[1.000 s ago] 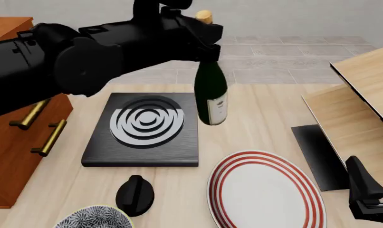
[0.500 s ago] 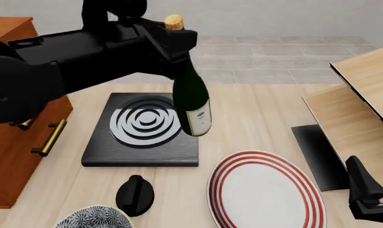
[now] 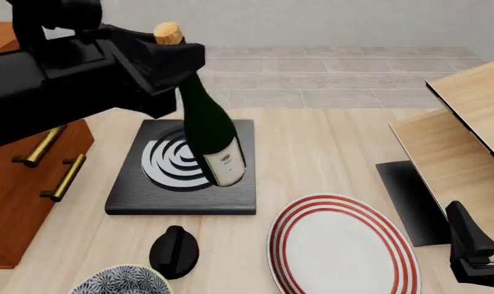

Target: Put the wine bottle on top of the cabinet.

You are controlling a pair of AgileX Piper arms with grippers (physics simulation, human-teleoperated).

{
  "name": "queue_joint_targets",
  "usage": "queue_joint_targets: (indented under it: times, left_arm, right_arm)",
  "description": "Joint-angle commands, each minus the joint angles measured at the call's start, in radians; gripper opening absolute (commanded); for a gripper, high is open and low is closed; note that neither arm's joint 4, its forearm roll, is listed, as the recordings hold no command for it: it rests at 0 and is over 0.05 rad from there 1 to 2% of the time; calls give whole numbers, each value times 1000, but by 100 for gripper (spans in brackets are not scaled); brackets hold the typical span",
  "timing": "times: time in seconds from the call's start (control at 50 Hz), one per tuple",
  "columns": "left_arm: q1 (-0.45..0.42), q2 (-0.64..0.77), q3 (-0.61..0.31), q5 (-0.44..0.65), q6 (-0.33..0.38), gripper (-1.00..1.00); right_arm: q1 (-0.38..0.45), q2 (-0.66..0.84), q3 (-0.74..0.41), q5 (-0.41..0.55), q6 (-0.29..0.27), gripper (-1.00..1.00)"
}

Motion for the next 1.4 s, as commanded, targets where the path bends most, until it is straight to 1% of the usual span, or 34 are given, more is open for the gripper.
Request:
queue_joint_targets:
  times: [0.02, 0.14, 0.2, 0.26, 0.3, 0.34, 0.38, 0.48, 0.5, 0.7, 0.74, 0.76, 0.96, 1.02, 1.2, 1.28, 1.34, 1.4]
  left_arm:
    - [13, -88, 24, 47, 4, -100]
    - [35, -126, 38, 91, 29, -100]
    - [41, -141, 29, 122, 42, -100]
    - [45, -153, 17, 153, 40, -100]
    - [56, -150, 12, 169, 68, -100]
    - [60, -154, 1, 186, 66, -100]
    - [66, -155, -10, 204, 82, -100]
    - [67, -156, -63, 273, 84, -100]
    - [67, -156, -63, 273, 84, -100]
    - [83, -142, -182, 417, 109, -100]
    - [84, -142, -192, 427, 109, -100]
    - [89, -142, -214, 453, 112, -100]
    - [93, -143, -281, 548, 122, -100]
    - [120, -153, -295, 586, 138, -100]
    - [161, -170, -353, 650, 133, -100]
    - [188, -167, -401, 685, 124, -100]
    - [203, -168, -418, 705, 135, -100]
    - [230, -162, -459, 740, 149, -100]
  right_arm:
    - [0, 0, 0, 0, 0, 100]
    - [0, 0, 0, 0, 0, 100]
    - [0, 0, 0, 0, 0, 100]
    - [0, 0, 0, 0, 0, 100]
    - [0, 0, 0, 0, 0, 100]
    - [0, 0, 0, 0, 0, 100]
    - [0, 0, 0, 0, 0, 100]
    - [0, 0, 0, 0, 0, 100]
    - [0, 0, 0, 0, 0, 100]
    - [0, 0, 0, 0, 0, 100]
    - [0, 0, 0, 0, 0, 100]
    - [0, 0, 0, 0, 0, 100]
    - [0, 0, 0, 0, 0, 100]
    - [0, 0, 0, 0, 0, 100]
    - [0, 0, 0, 0, 0, 100]
    - [0, 0, 0, 0, 0, 100]
    - [0, 0, 0, 0, 0, 100]
    - [0, 0, 0, 0, 0, 100]
